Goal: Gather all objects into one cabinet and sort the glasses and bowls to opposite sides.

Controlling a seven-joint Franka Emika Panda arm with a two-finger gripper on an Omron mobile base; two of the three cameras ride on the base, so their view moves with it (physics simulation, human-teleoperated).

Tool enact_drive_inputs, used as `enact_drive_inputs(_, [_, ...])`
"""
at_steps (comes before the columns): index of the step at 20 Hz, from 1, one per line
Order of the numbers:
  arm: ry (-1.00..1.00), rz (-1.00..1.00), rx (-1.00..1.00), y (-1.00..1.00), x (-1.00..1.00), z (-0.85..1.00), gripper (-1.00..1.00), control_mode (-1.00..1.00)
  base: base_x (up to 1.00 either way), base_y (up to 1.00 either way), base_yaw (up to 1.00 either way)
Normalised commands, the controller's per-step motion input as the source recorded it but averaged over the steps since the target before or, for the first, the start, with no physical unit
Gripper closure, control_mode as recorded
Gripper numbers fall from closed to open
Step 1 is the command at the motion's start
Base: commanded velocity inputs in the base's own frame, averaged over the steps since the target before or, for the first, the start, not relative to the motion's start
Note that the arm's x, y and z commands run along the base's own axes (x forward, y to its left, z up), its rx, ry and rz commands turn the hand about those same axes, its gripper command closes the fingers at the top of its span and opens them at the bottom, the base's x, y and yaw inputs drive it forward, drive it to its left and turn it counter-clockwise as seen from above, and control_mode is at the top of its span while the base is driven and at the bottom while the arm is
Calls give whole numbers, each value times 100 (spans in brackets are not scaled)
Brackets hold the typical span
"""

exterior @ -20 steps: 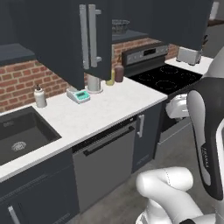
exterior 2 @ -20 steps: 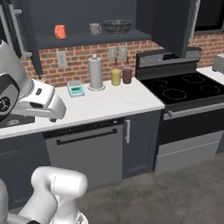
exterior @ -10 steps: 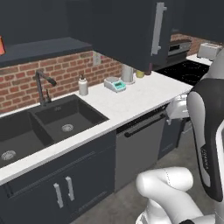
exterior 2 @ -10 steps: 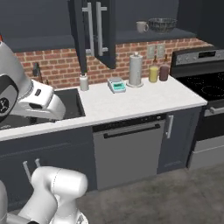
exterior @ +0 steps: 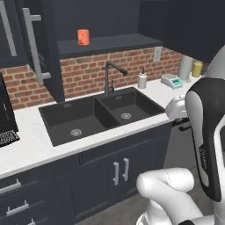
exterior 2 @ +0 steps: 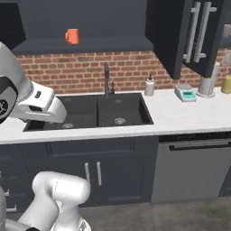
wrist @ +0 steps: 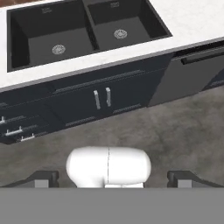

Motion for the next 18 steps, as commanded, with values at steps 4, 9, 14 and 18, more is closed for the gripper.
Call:
enact_drive_inputs(4, [0, 0, 0, 0, 0, 0, -100, 100, 1, 70, 34])
enact_drive_inputs(9, [0, 0, 0, 0, 0, 0, -100, 100, 27, 17, 8])
enact_drive_inputs(14, [0, 0, 0, 0, 0, 0, -100, 100, 34, -5, 10])
enact_drive_inputs(18, [0, 0, 0, 0, 0, 0, -100, 100, 38, -19, 15])
